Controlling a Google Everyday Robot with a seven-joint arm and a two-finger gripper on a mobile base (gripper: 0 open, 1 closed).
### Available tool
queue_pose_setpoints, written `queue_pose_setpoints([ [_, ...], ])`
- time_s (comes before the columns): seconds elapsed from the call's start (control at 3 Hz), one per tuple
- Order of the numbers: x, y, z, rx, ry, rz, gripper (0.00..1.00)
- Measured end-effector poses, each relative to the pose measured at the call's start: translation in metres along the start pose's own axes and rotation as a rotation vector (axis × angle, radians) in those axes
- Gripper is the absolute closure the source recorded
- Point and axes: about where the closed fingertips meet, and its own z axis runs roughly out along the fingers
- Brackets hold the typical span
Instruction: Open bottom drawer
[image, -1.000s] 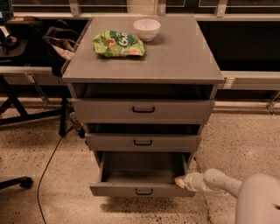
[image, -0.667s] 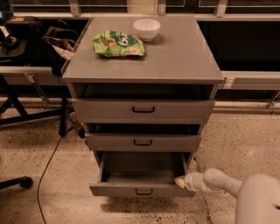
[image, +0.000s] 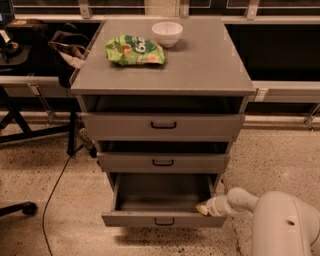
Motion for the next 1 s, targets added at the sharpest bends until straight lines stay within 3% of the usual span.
queue_pose_setpoints([
  [0.33,0.006,0.005,0.011,-0.057,0.027,-0.035,1.00],
  [0.67,0.004,0.006,0.007,-0.057,0.027,-0.035,1.00],
  [1.0,0.014,0.014,0.005,-0.099,0.023,-0.048,1.00],
])
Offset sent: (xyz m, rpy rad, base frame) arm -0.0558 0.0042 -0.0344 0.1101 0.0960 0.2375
